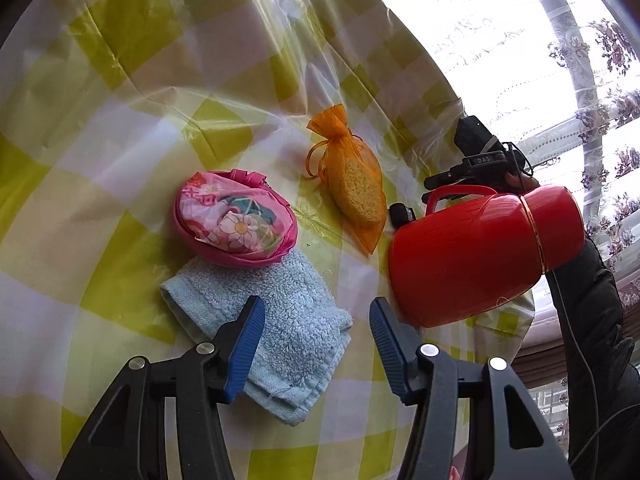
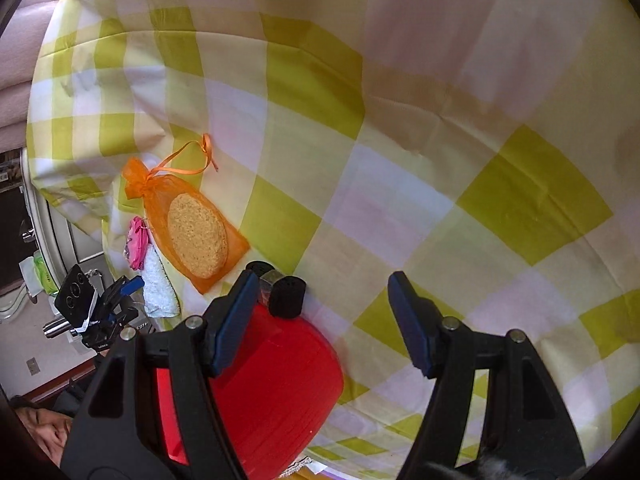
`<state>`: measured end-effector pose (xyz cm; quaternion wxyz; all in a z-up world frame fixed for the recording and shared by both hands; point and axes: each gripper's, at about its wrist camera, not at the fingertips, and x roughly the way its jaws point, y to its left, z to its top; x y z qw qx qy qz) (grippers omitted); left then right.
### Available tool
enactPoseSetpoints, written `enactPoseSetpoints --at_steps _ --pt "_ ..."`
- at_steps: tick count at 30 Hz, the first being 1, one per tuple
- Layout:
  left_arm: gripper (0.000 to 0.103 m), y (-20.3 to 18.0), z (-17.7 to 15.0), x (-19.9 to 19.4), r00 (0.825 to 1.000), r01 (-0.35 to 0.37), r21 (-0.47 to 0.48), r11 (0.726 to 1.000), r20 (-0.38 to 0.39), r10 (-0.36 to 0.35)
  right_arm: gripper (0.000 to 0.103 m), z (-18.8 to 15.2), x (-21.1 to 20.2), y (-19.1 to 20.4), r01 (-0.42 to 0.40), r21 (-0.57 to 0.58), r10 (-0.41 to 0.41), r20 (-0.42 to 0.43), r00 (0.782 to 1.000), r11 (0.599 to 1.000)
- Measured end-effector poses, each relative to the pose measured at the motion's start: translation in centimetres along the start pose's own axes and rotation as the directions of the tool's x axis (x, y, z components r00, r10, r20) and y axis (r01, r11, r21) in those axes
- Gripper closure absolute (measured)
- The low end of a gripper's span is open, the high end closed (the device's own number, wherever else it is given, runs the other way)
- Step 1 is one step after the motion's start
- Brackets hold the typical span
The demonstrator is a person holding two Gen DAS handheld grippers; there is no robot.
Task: Organize soft objects
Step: 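Grasp the black rolled strap beside the red thermos with the right gripper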
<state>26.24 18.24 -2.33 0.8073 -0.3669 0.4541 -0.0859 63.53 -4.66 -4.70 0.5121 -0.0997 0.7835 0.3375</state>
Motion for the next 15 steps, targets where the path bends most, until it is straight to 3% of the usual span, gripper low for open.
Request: enactPoseSetpoints --at_steps 4,8,15 --pt "0.047 0.2 -0.1 0.6 1.000 0.011 -0.005 1.000 -0.009 -0.011 0.032 1.5 1.3 2.6 0.063 -0.056 -0.069 -0.112 0.991 0.996" --pt "0.047 0.3 -0.1 0.7 1.000 0.029 -0.021 0.999 -0.005 -0.029 0.032 2.0 3.6 4.7 0.139 -0.107 -0.161 -0.247 0.955 0.985" --pt "0.047 0.5 -0.1 0.5 0.997 0.073 -0.034 0.997 0.003 -0.073 0.032 2.6 6.5 6.0 0.227 -0.116 -0.253 -0.345 0.904 0.967"
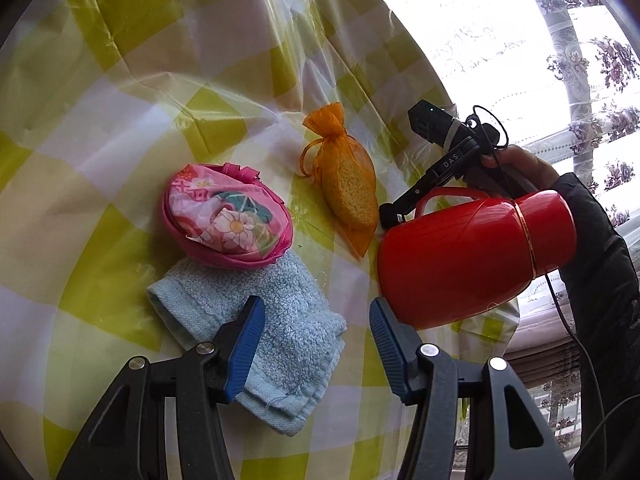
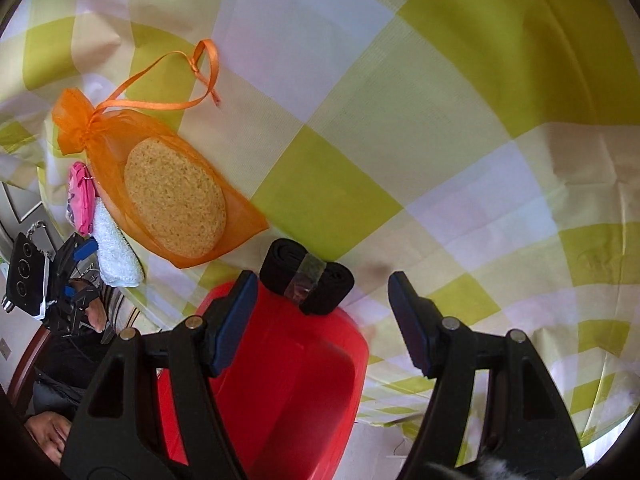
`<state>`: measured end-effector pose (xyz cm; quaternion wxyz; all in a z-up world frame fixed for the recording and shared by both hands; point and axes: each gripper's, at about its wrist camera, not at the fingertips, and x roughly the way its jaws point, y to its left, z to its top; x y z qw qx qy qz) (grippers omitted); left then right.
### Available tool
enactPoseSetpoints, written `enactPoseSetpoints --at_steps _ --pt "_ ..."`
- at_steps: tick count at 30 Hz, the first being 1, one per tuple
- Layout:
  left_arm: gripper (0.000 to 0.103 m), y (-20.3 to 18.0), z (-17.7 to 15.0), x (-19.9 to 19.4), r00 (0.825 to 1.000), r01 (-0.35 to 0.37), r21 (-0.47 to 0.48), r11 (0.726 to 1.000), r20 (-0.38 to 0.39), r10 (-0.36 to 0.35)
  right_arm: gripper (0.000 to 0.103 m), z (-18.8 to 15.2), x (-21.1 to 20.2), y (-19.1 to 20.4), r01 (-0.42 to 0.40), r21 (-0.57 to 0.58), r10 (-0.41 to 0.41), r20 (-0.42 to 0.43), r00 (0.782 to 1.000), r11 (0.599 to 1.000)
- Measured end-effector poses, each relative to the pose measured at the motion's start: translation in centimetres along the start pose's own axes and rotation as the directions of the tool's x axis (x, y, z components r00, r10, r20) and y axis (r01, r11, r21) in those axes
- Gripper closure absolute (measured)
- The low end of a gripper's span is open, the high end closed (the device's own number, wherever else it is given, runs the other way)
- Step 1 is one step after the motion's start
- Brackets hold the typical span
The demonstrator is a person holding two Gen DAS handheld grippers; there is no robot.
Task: Organize soft objects
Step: 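Grasp the black rolled strap beside the red thermos with the right gripper, then grasp the pink coin purse with the left gripper while the right gripper holds the black roll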
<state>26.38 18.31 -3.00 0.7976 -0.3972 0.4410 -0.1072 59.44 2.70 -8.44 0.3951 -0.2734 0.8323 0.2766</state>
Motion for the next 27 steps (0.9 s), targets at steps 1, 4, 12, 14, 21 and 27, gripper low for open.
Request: enactPoseSetpoints --at_steps 1,4,12,14,21,27 --pt "0.047 0.1 0.0 -0.1 1.000 0.004 -0.003 1.000 0.002 -0.004 0.032 0.1 0.4 0.3 0.007 -0.005 -0.007 -0.012 1.000 1.000" --pt "0.047 0.2 0.1 -0.3 1.000 0.011 -0.003 1.000 0.006 -0.011 0.026 0.3 0.7 1.0 0.038 -0.021 -0.039 -0.030 0.999 0.999" --pt "0.047 0.2 0.3 -1.4 0.998 -0.028 0.017 0.999 0.048 0.027 0.044 -0.9 0.1 1.7 0.139 -0.052 -0.138 0.011 0.990 0.989" --pt "0.047 0.2 0.3 -1.4 0.998 -0.031 0.016 0.999 0.048 0.030 0.051 -1.4 -0.5 1.5 0.186 -0.050 -0.185 0.032 0.982 0.981" --pt "0.047 -0.1 0.3 -1.7 0.995 -0.081 0.039 0.996 0.067 0.078 0.053 -2.3 -3.2 1.5 0.217 -0.048 -0.204 0.188 0.961 0.975" --pt "0.047 1.0 -0.3 -2.5 0.973 -0.213 0.048 0.976 0.097 0.207 0.053 -5.9 -7.6 -3.5 0.222 0.124 -0.254 0.409 0.876 0.967"
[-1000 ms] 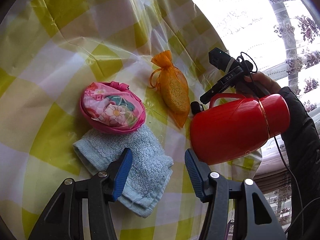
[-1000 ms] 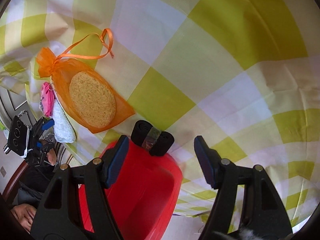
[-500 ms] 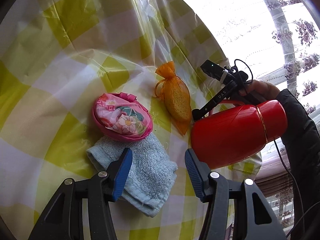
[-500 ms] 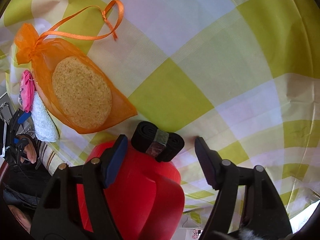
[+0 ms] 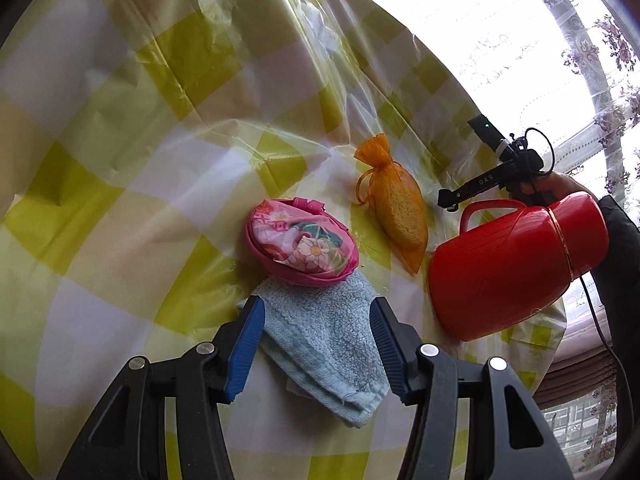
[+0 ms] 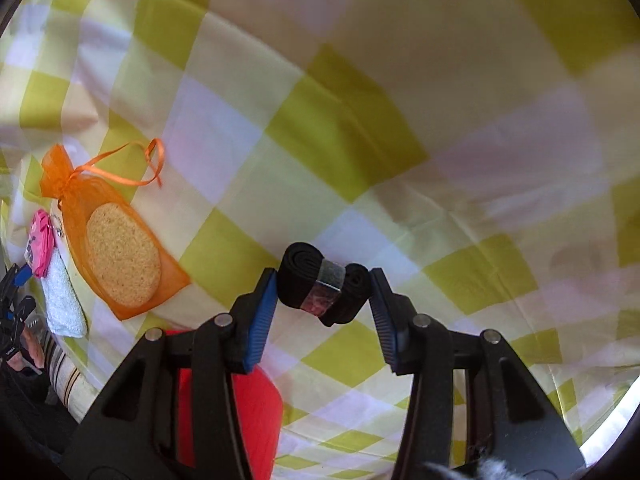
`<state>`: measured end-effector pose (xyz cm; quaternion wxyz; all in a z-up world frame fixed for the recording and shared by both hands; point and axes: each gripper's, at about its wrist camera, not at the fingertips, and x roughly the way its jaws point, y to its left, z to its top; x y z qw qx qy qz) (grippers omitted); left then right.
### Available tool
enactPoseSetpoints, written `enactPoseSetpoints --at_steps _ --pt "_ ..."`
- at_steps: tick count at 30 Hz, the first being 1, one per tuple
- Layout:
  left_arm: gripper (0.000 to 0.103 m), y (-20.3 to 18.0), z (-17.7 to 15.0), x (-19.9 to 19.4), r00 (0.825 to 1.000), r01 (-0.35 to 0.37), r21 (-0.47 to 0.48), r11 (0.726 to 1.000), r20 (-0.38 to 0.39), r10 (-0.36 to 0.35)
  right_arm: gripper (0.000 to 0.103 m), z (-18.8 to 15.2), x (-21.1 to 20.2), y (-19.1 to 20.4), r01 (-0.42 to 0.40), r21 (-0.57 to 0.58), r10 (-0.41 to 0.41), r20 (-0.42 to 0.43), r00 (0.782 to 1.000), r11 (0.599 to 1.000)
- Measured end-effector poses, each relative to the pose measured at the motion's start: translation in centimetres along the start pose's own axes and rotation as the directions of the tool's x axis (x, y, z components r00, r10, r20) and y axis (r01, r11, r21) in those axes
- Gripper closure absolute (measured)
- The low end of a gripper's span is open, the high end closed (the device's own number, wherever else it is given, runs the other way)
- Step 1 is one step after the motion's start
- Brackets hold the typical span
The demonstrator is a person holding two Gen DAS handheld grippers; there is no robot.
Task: Organize soft objects
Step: 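Grasp the pink coin purse with the left gripper while the right gripper holds the black roll, then carry the pink purse and black roll into the white box and open both grippers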
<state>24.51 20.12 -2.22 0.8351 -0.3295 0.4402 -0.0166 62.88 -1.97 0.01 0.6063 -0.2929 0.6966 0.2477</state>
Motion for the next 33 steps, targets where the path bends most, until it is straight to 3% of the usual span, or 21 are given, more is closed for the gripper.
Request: enactPoseSetpoints --at_steps 2,4,5,8,11,16,19,21,23,25,26,27,28,33 --pt "0.047 0.3 -0.4 0.0 1.000 -0.019 -0.004 1.000 -0.018 0.018 0.053 -1.9 -1.4 -2.9 0.014 0.084 -0.019 0.058 0.998 0.996" --pt "0.033 0.2 -0.9 0.1 0.999 -0.018 0.003 1.000 -0.027 0.018 0.053 -4.7 -2.6 -5.8 0.031 0.170 -0.050 0.112 0.992 0.985" --pt "0.031 -0.1 -1.1 0.1 0.999 -0.031 0.023 0.999 -0.029 0.031 0.053 -6.3 -3.1 -7.1 0.034 0.212 -0.063 0.131 0.989 0.977" --pt "0.030 -0.9 -0.9 0.0 0.997 -0.070 0.066 0.995 -0.005 0.071 0.053 -12.4 -4.2 -9.8 0.080 0.321 -0.147 0.188 0.971 0.944" --pt "0.030 -1.5 0.3 0.3 0.990 -0.139 0.103 0.985 0.033 0.137 0.053 -19.2 -4.9 -10.7 0.056 0.401 -0.174 0.263 0.949 0.915" --pt "0.029 -3.5 3.1 1.3 0.981 -0.188 0.171 0.967 0.082 0.176 0.053 -30.5 -4.3 -7.5 0.036 0.465 -0.232 0.371 0.899 0.885" --pt "0.028 -4.2 4.8 3.6 0.962 -0.268 0.191 0.944 -0.009 0.275 0.053 -37.0 -2.1 -3.1 0.005 0.499 -0.252 0.428 0.868 0.867" --pt "0.028 -4.3 5.2 4.3 0.946 -0.315 0.205 0.927 -0.007 0.323 0.053 -39.9 -1.6 -0.5 -0.008 0.517 -0.271 0.462 0.845 0.856" --pt "0.029 -4.1 5.2 5.9 0.934 -0.325 0.230 0.917 -0.072 0.349 0.053 -41.9 0.6 2.8 -0.025 0.536 -0.285 0.487 0.825 0.844" --pt "0.049 -4.2 4.8 6.7 0.914 -0.370 0.280 0.886 -0.059 0.400 0.053 -43.5 2.0 5.6 -0.073 0.562 -0.281 0.517 0.808 0.824" --pt "0.052 -4.3 4.7 6.5 0.917 -0.364 0.281 0.888 -0.055 0.394 0.053 -44.5 2.4 6.5 -0.100 0.572 -0.274 0.529 0.803 0.814" --pt "0.068 -4.2 4.7 6.2 0.924 -0.349 0.270 0.897 -0.058 0.378 0.053 -45.0 3.4 7.9 -0.121 0.579 -0.268 0.540 0.798 0.806" --pt "0.074 -4.0 4.6 5.9 0.932 -0.330 0.258 0.908 -0.061 0.356 0.053 -45.8 3.7 8.9 -0.138 0.580 -0.262 0.551 0.792 0.803" --pt "0.078 -5.3 3.0 1.9 0.944 -0.328 0.287 0.900 0.071 0.322 0.053 -49.4 3.8 12.1 -0.162 0.596 -0.294 0.592 0.751 0.786"
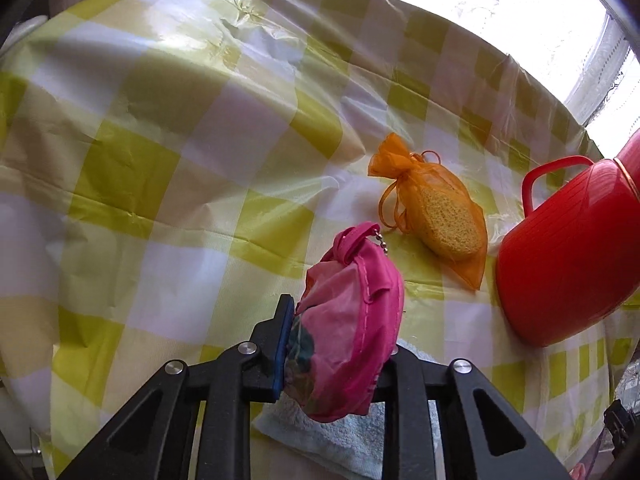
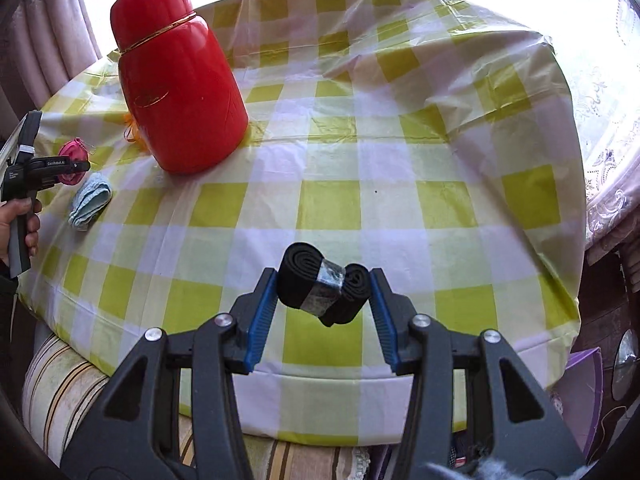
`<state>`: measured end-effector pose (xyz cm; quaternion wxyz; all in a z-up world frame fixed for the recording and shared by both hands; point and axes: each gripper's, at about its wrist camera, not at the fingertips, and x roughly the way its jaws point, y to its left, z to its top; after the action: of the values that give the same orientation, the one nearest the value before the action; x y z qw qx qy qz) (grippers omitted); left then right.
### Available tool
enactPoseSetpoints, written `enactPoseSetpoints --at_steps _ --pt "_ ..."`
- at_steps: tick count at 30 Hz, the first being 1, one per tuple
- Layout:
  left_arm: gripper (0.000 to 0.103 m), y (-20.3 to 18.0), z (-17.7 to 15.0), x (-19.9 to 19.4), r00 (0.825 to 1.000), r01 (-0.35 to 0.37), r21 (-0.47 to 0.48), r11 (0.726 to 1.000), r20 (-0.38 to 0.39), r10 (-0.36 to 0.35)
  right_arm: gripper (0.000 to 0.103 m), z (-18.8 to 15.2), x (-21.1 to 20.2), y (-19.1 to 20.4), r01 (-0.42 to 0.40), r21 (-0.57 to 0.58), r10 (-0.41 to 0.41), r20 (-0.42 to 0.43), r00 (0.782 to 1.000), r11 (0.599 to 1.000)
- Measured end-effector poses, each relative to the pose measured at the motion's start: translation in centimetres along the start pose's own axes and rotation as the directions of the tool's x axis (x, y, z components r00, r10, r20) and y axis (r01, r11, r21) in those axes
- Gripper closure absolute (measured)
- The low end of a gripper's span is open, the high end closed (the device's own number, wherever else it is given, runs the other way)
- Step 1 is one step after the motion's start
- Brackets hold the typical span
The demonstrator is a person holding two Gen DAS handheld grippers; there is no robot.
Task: Organize soft objects
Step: 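Carry the pink purse and black roll into the white box and open both grippers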
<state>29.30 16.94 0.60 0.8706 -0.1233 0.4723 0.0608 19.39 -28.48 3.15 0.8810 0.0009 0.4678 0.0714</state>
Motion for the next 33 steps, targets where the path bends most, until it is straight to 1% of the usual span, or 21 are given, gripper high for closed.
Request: enactPoseSetpoints --at_steps 3,6,8,10,13,15,17,20,23,24,28,32,33 --pt "0.078 -0.5 -1.2 -3.1 0.997 0.000 0.019 1.000 0.071 -0.001 0.053 -1.4 -1.4 -0.3 0.011 0.010 -0.011 0.029 1.000 1.000" --pt "0.078 -1.5 -3.1 -6.4 0.992 0.033 0.025 0.999 0.120 -0.036 0.053 -2.8 -2.8 -0.9 0.017 0.032 -0.019 0.054 0.998 0.999" --pt "0.078 -2.8 -5.0 -8.1 0.987 0.091 0.033 0.995 0.126 -0.095 0.053 -3.8 -3.7 -1.3 0.019 0.042 -0.022 0.065 0.998 0.999" --pt "0.078 -4.7 -7.1 -9.3 0.979 0.162 0.042 0.986 0.115 -0.166 0.053 -4.8 -4.6 -1.5 0.028 0.042 -0.031 0.073 0.997 0.999" --pt "0.078 -8.2 -10.3 -10.3 0.956 0.281 0.049 0.959 0.071 -0.284 0.053 -6.4 -5.8 -2.2 0.049 0.048 -0.053 0.084 0.995 0.998" --pt "0.078 -10.7 -12.9 -10.9 0.934 0.356 0.044 0.933 0.024 -0.357 0.053 -7.6 -6.7 -3.1 0.061 0.066 -0.067 0.091 0.994 0.996" --pt "0.078 -13.4 -15.4 -11.4 0.903 0.431 0.047 0.901 -0.028 -0.430 0.053 -8.8 -7.4 -4.1 0.082 0.081 -0.089 0.092 0.992 0.993" --pt "0.078 -17.8 -18.8 -12.0 0.847 0.528 0.067 0.847 -0.117 -0.519 0.053 -10.6 -8.4 -5.9 0.128 0.096 -0.136 0.088 0.987 0.987" --pt "0.078 -22.4 -21.8 -12.4 0.789 0.602 0.083 0.794 -0.209 -0.577 0.053 -12.2 -9.4 -7.6 0.167 0.111 -0.177 0.086 0.980 0.980" --pt "0.078 -23.7 -22.6 -12.7 0.775 0.619 0.093 0.780 -0.232 -0.588 0.053 -12.7 -9.7 -8.2 0.180 0.116 -0.190 0.087 0.978 0.977" --pt "0.078 -28.7 -26.0 -13.5 0.738 0.660 0.152 0.736 -0.316 -0.596 0.053 -14.4 -10.7 -10.4 0.220 0.141 -0.233 0.081 0.969 0.965" --pt "0.078 -32.1 -28.4 -14.4 0.708 0.691 0.196 0.696 -0.379 -0.596 0.052 -15.7 -11.6 -12.3 0.247 0.185 -0.266 0.089 0.960 0.951" --pt "0.078 -32.8 -28.9 -14.7 0.705 0.695 0.210 0.688 -0.390 -0.592 0.052 -15.9 -11.7 -12.6 0.258 0.190 -0.279 0.090 0.956 0.947"
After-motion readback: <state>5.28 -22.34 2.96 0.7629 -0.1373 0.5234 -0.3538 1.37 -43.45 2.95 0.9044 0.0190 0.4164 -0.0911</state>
